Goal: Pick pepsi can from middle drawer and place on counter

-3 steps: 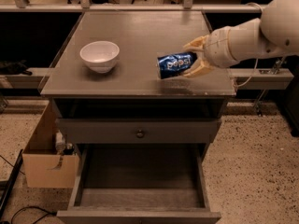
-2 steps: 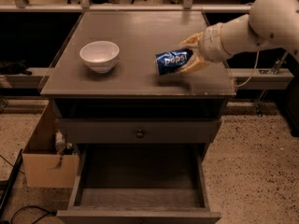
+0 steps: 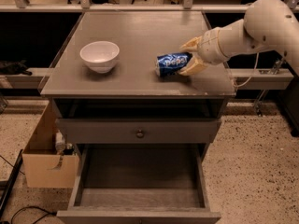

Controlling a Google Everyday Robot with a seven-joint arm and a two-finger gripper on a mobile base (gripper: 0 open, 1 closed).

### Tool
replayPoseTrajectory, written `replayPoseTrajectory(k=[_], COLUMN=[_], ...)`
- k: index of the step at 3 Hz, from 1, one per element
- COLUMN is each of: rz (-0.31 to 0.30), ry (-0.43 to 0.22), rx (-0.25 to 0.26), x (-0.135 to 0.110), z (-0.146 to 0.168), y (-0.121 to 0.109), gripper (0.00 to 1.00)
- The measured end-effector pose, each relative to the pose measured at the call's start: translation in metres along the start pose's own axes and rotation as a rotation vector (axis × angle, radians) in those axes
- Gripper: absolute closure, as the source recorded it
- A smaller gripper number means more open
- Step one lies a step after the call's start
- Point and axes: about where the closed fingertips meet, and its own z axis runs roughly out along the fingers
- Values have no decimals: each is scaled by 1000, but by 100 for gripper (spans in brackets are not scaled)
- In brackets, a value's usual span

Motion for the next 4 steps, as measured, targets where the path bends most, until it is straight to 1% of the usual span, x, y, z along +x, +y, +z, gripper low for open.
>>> replayPoseTrajectory(k=[1,2,3,4], rz=[0,0,0,0], ry=[0,0,0,0], rx=[0,0,0,0], x=[0,0,0,0], z=[0,0,0,0], y=[0,0,0,0], gripper=[51,28,0,0])
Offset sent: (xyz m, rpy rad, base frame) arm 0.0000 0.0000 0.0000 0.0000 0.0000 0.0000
